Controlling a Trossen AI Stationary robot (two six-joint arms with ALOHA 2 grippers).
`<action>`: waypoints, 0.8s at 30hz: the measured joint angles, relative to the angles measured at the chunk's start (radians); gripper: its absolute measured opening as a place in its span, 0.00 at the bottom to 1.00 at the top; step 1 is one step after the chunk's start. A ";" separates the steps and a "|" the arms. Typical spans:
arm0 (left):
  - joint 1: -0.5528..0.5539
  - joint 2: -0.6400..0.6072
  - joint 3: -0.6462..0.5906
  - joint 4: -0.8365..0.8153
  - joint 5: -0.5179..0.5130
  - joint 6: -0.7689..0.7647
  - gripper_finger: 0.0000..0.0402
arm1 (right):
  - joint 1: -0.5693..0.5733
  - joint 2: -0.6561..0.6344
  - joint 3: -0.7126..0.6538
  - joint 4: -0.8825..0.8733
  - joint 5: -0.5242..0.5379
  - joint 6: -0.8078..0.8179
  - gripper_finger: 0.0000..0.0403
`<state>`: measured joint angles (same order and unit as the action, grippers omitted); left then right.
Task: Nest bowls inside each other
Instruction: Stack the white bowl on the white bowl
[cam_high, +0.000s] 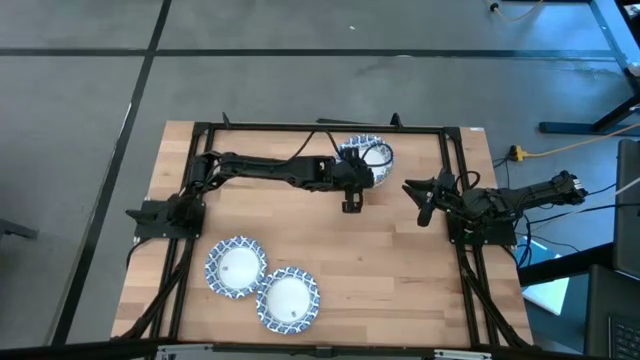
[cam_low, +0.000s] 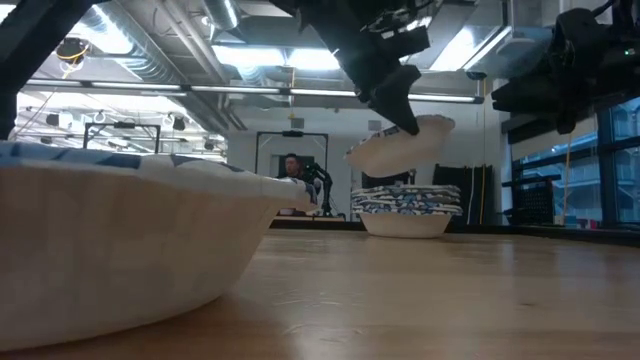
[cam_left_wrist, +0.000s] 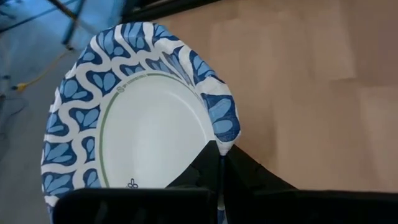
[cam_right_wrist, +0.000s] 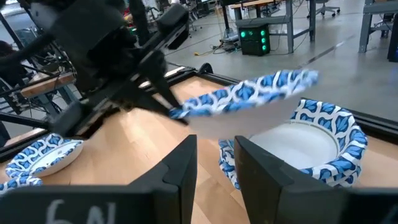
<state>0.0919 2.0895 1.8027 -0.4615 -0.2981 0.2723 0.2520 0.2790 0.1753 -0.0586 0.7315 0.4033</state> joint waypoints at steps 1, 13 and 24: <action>0.005 0.000 0.000 0.008 -0.012 0.001 0.00 | 0.000 0.000 0.000 0.000 0.000 0.007 0.27; 0.044 0.057 -0.001 0.031 0.023 0.014 0.00 | 0.000 0.000 0.000 0.000 0.000 0.008 0.27; 0.061 0.116 0.000 0.062 0.029 0.019 0.01 | 0.000 0.000 0.000 0.000 0.000 0.011 0.27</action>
<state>0.1524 2.2059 1.8023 -0.3992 -0.2689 0.2912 0.2520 0.2790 0.1752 -0.0589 0.7311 0.4145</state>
